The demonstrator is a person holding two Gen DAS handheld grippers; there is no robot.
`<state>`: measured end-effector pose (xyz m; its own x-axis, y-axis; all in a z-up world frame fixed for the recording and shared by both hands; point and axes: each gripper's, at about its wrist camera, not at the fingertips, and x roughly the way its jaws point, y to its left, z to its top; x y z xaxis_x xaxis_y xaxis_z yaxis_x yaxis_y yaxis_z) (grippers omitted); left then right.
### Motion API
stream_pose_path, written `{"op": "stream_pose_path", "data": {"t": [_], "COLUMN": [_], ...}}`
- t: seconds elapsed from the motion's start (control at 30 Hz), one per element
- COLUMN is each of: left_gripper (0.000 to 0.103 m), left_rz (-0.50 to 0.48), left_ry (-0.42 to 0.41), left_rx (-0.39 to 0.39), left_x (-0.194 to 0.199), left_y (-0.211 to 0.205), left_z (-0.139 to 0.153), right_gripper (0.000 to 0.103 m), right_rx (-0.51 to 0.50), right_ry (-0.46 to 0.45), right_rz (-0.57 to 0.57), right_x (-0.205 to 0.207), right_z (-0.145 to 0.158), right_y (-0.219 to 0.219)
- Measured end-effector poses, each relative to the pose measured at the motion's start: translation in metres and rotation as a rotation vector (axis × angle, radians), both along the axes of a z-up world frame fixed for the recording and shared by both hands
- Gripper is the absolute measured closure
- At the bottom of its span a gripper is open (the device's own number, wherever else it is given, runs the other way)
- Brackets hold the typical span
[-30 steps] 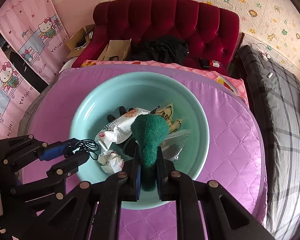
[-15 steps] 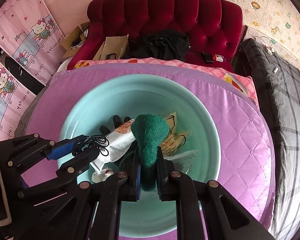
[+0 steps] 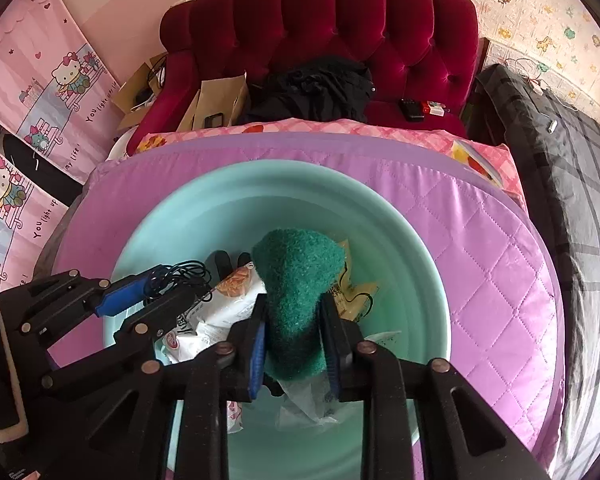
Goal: Organize soft objects
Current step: 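Lower both items into the basin and open both grippers, then withdraw both grippers from the basin back over the table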
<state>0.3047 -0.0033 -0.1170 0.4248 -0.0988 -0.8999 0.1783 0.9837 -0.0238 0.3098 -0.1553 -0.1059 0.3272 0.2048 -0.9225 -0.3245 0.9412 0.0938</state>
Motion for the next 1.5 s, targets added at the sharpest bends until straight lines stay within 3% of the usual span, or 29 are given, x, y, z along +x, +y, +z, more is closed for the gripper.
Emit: {"op": "stream_pose_path", "data": {"t": [0.13, 0.17, 0.2, 0.27, 0.33, 0.37, 0.4, 0.43, 0.73, 1.5], "left_gripper": [0.075, 0.062, 0.036, 0.010, 0.008, 0.000, 0.000, 0.000, 0.000, 0.000], "left_rz": [0.014, 0.017, 0.022, 0.030, 0.038, 0.044, 0.048, 0.050, 0.056, 0.034], "left_ry": [-0.002, -0.005, -0.010, -0.017, -0.033, -0.041, -0.043, -0.046, -0.061, -0.117], "left_rx": [0.011, 0.011, 0.016, 0.022, 0.029, 0.044, 0.056, 0.062, 0.067, 0.093], "left_x": [-0.001, -0.002, -0.002, -0.003, -0.006, -0.007, -0.009, -0.010, -0.037, -0.146], "left_y": [0.002, 0.002, 0.002, 0.003, 0.004, 0.004, 0.004, 0.005, 0.005, 0.004], "left_z": [-0.002, -0.001, -0.001, 0.001, 0.003, 0.004, 0.004, 0.004, 0.012, 0.048], "right_gripper": [0.055, 0.051, 0.044, 0.030, 0.018, 0.009, 0.001, 0.000, 0.000, 0.000], "right_rx": [0.007, 0.004, -0.003, -0.014, -0.013, -0.018, -0.021, -0.027, -0.058, -0.070], "right_ry": [-0.011, -0.014, -0.019, -0.030, -0.041, -0.046, -0.051, -0.055, -0.081, -0.126], "right_rz": [-0.008, -0.008, -0.008, -0.012, -0.019, -0.024, -0.026, -0.026, -0.022, -0.027], "right_x": [0.000, -0.001, -0.001, -0.003, -0.004, -0.004, -0.005, -0.007, -0.031, -0.136], "right_z": [0.005, 0.006, 0.007, 0.008, 0.011, 0.012, 0.013, 0.014, 0.022, 0.049], "right_y": [-0.001, -0.001, -0.001, -0.001, -0.003, -0.004, -0.004, -0.005, -0.010, -0.020]}}
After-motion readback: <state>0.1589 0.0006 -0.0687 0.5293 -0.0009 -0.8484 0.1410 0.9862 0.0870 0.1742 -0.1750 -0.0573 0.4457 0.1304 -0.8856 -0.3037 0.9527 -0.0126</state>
